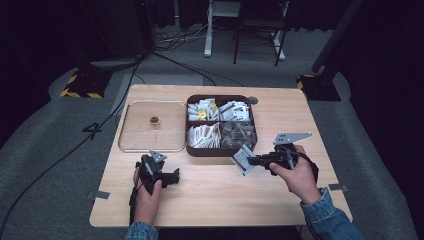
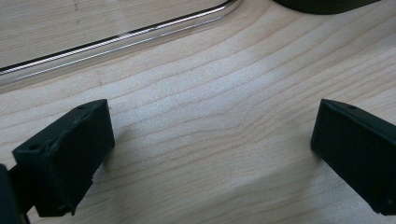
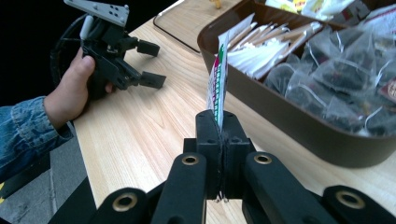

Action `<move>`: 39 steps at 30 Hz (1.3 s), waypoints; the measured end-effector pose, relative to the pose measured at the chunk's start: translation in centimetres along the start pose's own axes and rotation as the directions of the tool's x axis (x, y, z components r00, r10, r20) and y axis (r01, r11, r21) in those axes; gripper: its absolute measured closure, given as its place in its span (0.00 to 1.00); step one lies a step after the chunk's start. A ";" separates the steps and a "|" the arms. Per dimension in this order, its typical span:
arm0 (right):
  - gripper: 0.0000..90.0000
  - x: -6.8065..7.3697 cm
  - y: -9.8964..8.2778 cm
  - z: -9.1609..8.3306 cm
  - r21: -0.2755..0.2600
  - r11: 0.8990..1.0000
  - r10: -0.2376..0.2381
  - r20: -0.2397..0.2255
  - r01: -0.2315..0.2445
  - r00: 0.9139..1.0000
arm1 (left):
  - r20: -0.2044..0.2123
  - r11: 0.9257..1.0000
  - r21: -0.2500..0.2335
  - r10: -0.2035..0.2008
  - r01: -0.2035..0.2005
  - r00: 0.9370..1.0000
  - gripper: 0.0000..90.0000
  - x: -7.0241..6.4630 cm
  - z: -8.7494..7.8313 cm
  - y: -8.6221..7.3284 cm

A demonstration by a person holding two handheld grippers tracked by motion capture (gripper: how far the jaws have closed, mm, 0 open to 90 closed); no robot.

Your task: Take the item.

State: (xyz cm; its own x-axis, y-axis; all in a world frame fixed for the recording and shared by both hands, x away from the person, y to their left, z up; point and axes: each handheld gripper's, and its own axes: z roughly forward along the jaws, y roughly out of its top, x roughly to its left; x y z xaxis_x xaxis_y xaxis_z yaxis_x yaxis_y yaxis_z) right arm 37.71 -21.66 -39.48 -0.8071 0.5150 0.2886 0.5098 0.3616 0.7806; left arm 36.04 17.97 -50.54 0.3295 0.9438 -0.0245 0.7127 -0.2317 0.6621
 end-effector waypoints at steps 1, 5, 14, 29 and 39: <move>0.99 -0.1 -0.3 0.2 0.005 1.000 0.005 0.000 -0.005 1.000 | 0.000 1.000 0.000 -0.001 0.001 1.000 0.00 0.0 0.0 0.0; 0.99 -0.3 -1.0 0.3 0.034 0.999 0.009 0.006 -0.009 1.000 | 0.000 1.000 0.000 0.000 0.000 1.000 0.00 0.0 0.0 0.0; 0.99 -0.6 -2.2 2.2 0.140 0.990 0.011 0.014 -0.013 1.000 | -0.001 1.000 0.001 0.002 -0.002 1.000 0.00 0.0 0.0 0.0; 0.99 -1.1 -3.4 4.0 0.210 0.977 0.031 0.017 -0.034 0.999 | 0.000 1.000 0.000 -0.001 0.001 1.000 0.00 0.0 0.0 0.0; 0.96 -1.6 -3.7 4.3 0.229 0.972 0.042 0.028 -0.048 0.999 | 0.000 1.000 0.000 -0.001 0.001 1.000 0.00 0.0 0.0 0.0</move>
State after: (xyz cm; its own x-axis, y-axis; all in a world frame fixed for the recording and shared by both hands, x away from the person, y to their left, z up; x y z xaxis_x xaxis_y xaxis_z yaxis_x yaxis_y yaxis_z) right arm 38.36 -20.46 -45.17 -0.7762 0.5511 0.3061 0.6023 0.5049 0.6183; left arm 36.03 17.96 -50.54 0.3287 0.9441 -0.0254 0.7131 -0.2305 0.6621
